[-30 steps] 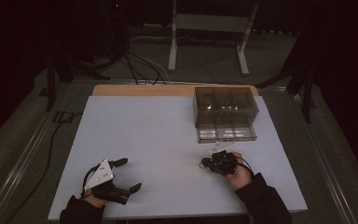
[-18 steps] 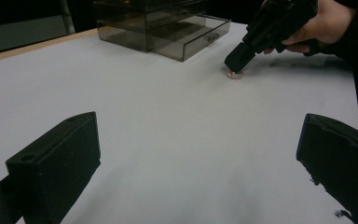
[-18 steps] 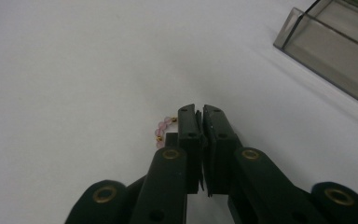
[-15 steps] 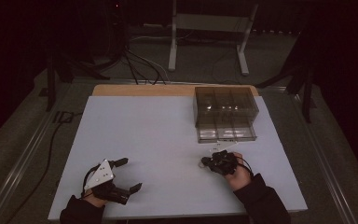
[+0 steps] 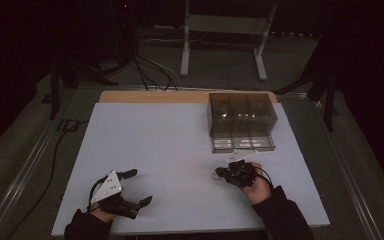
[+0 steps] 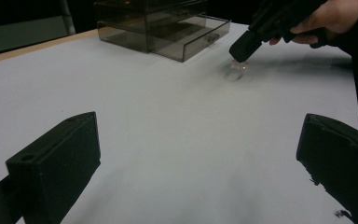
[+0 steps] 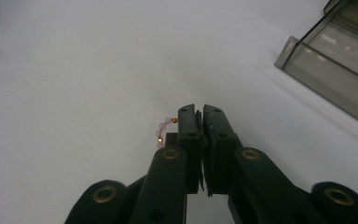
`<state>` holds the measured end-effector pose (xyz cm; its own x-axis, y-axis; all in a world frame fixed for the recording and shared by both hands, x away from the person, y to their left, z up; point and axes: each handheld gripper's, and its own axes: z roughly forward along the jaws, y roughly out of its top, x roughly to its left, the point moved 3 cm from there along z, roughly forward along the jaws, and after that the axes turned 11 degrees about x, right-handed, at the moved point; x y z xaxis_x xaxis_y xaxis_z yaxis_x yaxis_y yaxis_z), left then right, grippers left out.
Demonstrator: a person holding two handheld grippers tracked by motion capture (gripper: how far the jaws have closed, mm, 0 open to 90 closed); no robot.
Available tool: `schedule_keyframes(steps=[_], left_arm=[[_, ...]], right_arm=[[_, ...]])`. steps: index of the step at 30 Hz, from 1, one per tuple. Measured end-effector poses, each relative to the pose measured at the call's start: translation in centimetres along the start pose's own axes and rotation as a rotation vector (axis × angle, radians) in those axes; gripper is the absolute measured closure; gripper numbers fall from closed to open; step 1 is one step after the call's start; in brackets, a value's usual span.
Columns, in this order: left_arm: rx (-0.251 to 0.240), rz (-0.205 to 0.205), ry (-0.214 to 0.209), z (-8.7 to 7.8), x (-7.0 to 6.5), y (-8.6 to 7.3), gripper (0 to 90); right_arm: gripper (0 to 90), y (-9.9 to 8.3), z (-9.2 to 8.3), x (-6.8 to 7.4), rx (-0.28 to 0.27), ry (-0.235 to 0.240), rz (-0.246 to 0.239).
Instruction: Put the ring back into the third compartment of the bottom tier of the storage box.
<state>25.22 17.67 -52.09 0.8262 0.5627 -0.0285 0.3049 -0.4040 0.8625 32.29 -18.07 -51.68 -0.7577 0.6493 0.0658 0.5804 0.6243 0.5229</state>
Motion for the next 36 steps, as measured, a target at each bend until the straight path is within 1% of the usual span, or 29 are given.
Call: schedule_keyframes(steps=[10,14,21,25,36], left_arm=[[0.003,-0.003,0.002,0.0,0.0,0.0,0.6],[0.004,0.000,0.004,0.1,0.0,0.0,0.6],[0.000,-0.006,0.003,0.1,0.1,0.0,0.6],[0.004,-0.001,0.004,0.1,0.0,0.0,0.6],[-0.001,-0.001,0.004,0.1,0.1,0.1,0.6]], right_arm=[[86.5,0.1,-1.1,-0.1,-0.007,-0.004,0.006],[86.5,0.2,-1.6,-0.2,-0.008,-0.014,0.003],[86.5,0.2,-2.4,-0.8,-0.013,-0.029,0.022],[86.5,0.2,-2.8,-1.1,-0.019,-0.038,0.030],[86.5,0.2,-3.8,-1.9,-0.033,-0.048,0.055]])
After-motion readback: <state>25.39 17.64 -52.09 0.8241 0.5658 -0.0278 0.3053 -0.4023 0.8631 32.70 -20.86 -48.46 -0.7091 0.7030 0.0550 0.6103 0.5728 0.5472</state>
